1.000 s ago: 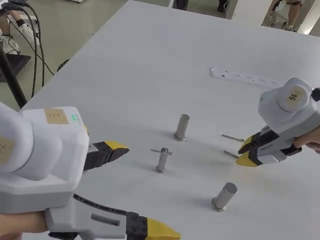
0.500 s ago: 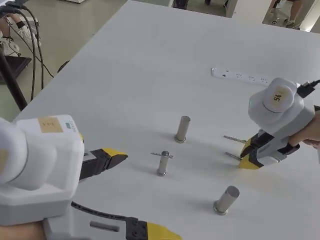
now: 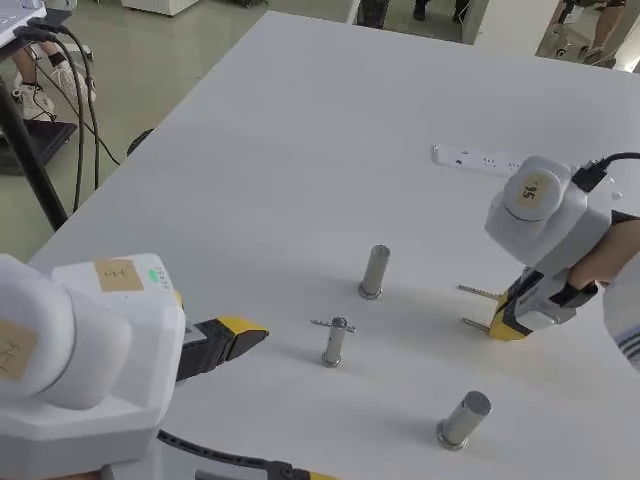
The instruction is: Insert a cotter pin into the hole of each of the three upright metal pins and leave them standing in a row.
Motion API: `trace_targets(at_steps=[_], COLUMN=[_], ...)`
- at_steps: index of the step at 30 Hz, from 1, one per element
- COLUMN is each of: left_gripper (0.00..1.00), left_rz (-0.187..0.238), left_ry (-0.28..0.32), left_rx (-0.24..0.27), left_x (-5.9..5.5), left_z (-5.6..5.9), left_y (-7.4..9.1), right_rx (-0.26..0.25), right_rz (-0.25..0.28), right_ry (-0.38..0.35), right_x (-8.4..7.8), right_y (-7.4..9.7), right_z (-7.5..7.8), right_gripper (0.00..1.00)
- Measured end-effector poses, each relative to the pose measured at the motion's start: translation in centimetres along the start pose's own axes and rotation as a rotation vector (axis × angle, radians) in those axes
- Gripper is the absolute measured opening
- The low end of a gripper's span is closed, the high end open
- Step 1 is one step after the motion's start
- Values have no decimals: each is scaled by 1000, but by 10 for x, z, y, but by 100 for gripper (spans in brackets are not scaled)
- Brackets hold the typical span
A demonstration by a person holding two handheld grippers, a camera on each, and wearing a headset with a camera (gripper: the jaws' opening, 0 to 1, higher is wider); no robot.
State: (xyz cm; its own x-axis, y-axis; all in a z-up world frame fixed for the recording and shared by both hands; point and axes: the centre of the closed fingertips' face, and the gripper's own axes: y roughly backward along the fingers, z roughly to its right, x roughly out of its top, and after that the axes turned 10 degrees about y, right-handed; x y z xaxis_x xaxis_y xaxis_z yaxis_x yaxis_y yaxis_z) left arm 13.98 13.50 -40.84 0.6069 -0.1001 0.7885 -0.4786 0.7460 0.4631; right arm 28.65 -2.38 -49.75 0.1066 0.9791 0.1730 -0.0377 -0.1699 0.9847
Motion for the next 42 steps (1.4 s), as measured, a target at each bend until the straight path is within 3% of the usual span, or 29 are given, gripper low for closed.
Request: trace_targets(at_steps=[5, 8, 11, 21, 32, 39, 42], left_gripper=[92, 92, 92, 92, 92, 92, 91], left_rz=[-2, 2, 20, 22, 37, 54, 59], left_ry=[7, 14, -17, -9, -31, -37, -38], left_rx=[-4, 7, 25, 30, 41, 52, 55], left_x=[-3, -3, 1, 2, 6, 11, 13], left_z=[3, 1, -2, -2, 2, 1, 0], left_y=[-3, -4, -4, -3, 1, 5, 7], right_rx=[3, 0, -7, -11, -55, -94, -149], right_rz=[34, 62, 87, 161, 153, 176, 190], right_ry=[-71, -88, -114, -195, -138, -101, -54], right_x=[0, 0, 1, 4, 10, 15, 19], right_y=[0, 1, 2, 3, 5, 22, 36], right_z=[1, 2, 2, 3, 2, 2, 3], right_gripper=[0, 0, 0, 0, 0, 0, 0])
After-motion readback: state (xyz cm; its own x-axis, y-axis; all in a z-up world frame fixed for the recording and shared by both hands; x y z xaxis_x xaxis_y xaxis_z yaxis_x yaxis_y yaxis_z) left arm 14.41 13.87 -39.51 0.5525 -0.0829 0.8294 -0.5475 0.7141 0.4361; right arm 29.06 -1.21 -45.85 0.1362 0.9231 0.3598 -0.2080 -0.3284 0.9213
